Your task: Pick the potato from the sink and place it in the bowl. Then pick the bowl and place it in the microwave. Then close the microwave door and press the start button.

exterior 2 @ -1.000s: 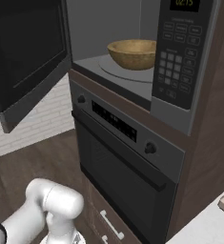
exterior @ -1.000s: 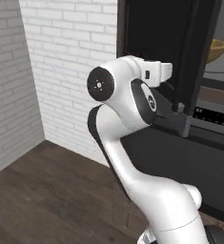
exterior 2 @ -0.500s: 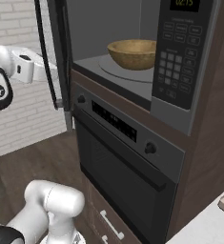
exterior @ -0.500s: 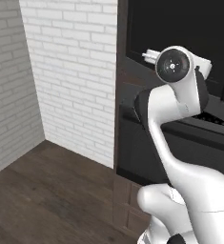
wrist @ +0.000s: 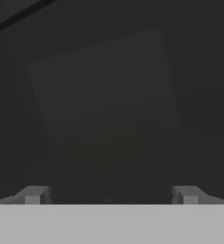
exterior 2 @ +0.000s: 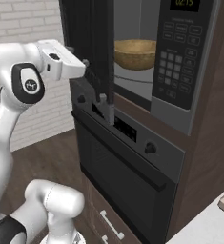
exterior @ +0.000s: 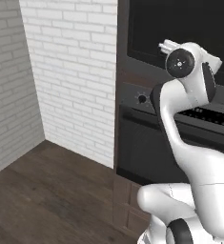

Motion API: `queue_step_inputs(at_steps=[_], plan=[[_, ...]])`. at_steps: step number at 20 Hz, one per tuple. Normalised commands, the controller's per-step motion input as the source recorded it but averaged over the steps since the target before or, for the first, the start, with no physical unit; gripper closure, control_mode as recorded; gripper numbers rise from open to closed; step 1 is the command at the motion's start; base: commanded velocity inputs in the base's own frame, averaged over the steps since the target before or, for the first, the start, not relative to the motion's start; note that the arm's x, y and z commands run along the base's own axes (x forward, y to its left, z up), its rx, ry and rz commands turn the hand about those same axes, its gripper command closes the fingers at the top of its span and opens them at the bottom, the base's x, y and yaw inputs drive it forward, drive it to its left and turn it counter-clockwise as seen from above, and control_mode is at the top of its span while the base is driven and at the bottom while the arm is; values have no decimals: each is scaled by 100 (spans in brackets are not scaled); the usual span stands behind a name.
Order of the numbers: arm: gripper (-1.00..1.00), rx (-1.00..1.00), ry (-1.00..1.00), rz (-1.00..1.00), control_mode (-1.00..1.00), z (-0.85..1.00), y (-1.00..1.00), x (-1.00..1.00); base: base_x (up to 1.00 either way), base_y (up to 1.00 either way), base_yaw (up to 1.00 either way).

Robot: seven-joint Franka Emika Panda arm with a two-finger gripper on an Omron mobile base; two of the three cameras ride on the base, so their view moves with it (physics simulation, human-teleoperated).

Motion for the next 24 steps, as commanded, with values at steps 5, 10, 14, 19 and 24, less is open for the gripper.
queue_step_inputs(at_steps=[5, 10, 14, 19, 24], plan=[[-100, 1, -17, -11, -100, 1, -68, 39, 0, 0, 0], [-100, 6, 0, -9, -100, 7, -56, 35, 0, 0, 0], [-100, 7, 0, -4, -100, 4, -50, 38, 0, 0, 0], [-100, 5, -1, 0, -100, -1, -56, 47, 0, 0, 0], [-100, 1, -9, 0, -100, 1, -13, -27, 0, 0, 0]])
